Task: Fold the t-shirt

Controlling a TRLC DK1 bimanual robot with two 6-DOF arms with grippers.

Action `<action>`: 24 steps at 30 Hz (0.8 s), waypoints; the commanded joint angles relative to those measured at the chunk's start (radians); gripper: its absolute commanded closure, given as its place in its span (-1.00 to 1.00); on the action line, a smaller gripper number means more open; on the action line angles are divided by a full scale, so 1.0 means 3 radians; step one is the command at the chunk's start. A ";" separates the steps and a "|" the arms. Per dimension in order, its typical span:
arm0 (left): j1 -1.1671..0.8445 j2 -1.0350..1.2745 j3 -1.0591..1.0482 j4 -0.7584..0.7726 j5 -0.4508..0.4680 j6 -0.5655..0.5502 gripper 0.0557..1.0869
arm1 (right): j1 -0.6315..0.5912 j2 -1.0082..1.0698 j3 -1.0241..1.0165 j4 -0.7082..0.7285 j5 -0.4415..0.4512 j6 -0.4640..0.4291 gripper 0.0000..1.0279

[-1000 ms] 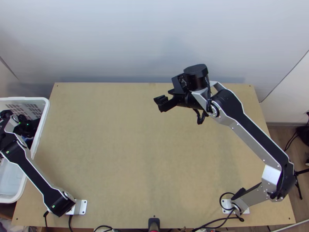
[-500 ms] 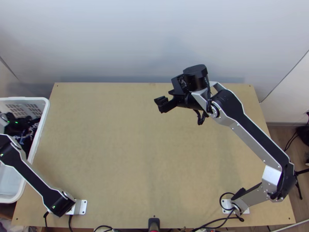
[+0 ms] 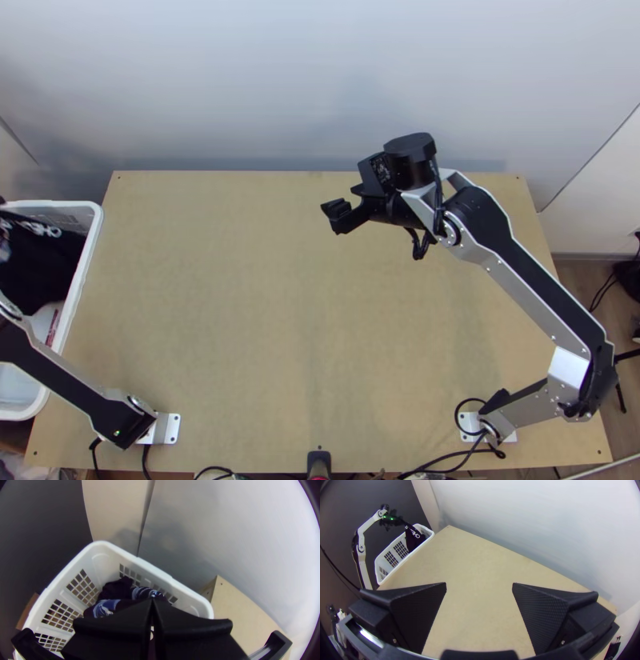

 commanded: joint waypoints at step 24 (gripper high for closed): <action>-0.1473 -0.1958 -0.0125 -0.0021 0.0896 -0.1442 0.92 | -0.0366 -0.1121 -0.1205 0.0070 -0.0004 -0.0023 -0.79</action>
